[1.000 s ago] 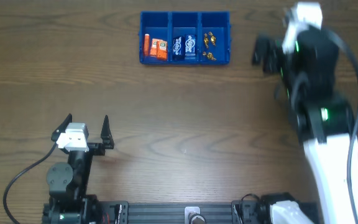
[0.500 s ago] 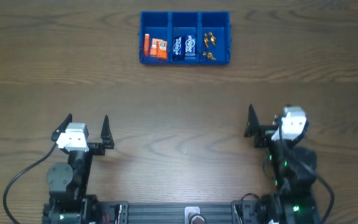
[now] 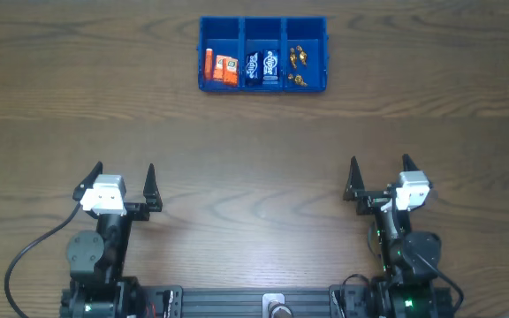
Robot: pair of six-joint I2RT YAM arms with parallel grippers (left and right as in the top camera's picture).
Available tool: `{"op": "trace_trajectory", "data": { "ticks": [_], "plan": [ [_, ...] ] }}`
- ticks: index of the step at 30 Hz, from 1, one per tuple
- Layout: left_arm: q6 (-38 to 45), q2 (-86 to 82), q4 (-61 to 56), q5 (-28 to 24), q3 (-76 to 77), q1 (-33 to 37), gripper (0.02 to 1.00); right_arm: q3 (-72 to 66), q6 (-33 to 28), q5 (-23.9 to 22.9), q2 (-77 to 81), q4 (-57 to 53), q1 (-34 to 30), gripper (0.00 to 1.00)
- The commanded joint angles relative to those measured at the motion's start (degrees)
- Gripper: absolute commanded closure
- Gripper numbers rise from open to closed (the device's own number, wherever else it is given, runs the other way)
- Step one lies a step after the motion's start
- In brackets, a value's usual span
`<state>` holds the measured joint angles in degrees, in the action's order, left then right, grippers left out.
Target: Sort Candies Into Trays
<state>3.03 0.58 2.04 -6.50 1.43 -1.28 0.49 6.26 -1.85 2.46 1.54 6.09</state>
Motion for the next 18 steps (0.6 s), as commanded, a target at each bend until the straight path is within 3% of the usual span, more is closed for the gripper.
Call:
{"op": "trace_trajectory", "data": {
  "ticks": [1, 18],
  "plan": [
    [0.4, -0.3, 1.8, -0.7, -1.2, 0.2, 0.02, -0.1, -0.4, -0.2, -2.3, -2.3, 0.3, 0.001],
    [0.4, -0.3, 1.8, -0.7, -1.2, 0.2, 0.02, 0.0, -0.4, -0.1, -2.2, -6.2, 0.2, 0.003]
  ]
}}
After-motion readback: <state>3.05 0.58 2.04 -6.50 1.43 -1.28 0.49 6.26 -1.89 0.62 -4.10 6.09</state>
